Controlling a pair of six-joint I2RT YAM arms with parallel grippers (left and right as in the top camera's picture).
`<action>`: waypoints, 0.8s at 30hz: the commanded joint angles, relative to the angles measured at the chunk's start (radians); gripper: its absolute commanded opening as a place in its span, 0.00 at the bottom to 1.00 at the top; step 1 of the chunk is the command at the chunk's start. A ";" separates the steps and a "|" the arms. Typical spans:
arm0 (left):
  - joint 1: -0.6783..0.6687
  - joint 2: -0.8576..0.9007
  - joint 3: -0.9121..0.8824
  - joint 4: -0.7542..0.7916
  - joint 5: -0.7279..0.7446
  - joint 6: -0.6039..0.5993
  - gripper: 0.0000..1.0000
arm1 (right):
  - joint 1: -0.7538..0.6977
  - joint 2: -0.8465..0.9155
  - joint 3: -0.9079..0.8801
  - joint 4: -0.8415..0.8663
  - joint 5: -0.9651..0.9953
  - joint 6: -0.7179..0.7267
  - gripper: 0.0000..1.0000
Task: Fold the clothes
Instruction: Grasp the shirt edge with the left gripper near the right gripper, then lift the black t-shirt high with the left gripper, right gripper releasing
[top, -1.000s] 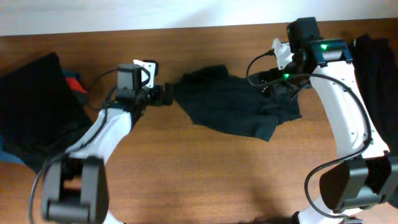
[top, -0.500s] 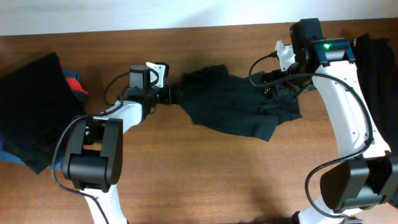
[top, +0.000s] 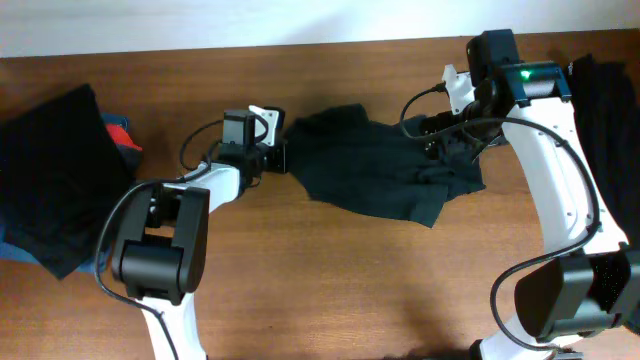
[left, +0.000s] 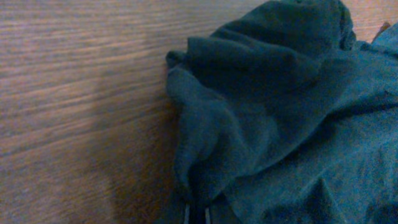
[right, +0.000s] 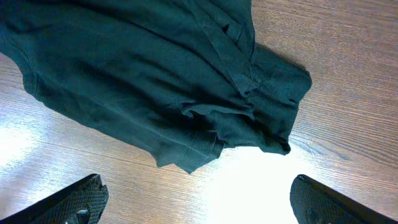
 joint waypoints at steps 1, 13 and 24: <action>0.013 -0.160 0.012 -0.015 0.004 0.002 0.00 | -0.004 -0.001 0.001 0.000 -0.006 0.009 1.00; 0.011 -0.655 0.035 -0.016 0.005 0.002 0.00 | -0.003 0.005 -0.005 0.006 -0.089 0.008 0.99; 0.013 -0.776 0.253 -0.039 0.007 0.014 0.00 | -0.003 0.005 -0.005 0.026 -0.146 0.000 0.99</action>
